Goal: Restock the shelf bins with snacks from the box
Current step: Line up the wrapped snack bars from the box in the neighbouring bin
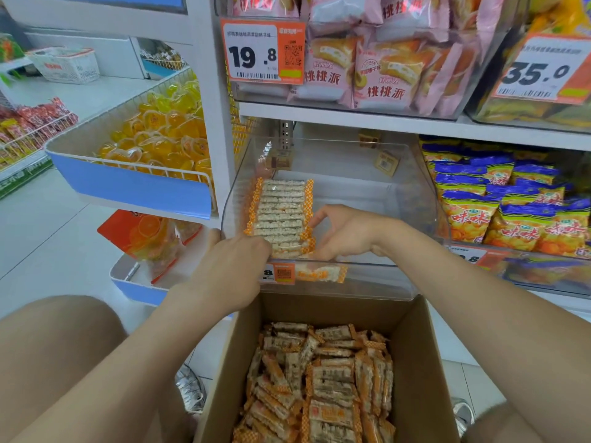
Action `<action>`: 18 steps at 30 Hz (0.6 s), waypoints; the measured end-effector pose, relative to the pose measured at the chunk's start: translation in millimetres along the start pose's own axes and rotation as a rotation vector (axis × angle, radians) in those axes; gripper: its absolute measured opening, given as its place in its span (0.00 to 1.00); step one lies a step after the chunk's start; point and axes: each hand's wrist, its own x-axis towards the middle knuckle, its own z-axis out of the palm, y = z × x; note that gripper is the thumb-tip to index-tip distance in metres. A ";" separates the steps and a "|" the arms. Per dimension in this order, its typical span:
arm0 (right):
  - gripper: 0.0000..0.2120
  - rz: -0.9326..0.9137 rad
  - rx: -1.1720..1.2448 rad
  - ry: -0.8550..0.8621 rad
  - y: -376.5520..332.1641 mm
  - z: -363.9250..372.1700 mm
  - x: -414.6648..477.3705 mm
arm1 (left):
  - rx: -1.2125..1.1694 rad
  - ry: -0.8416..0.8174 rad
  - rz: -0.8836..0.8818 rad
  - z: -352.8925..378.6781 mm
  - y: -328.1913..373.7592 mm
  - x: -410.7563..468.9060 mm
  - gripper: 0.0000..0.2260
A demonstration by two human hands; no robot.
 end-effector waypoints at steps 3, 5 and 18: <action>0.35 -0.026 -0.059 0.011 -8.1 -0.4 1.9 | 0.021 0.019 0.002 1.1 -0.1 -2.1 0.16; 0.34 -0.030 -0.095 0.073 -10.7 10.8 4.7 | 0.072 -0.007 0.027 2.2 -0.9 -4.7 0.14; 0.17 0.004 -0.028 0.117 -10.3 21.3 -10.7 | -0.034 0.000 0.020 -1.9 -5.9 -9.4 0.15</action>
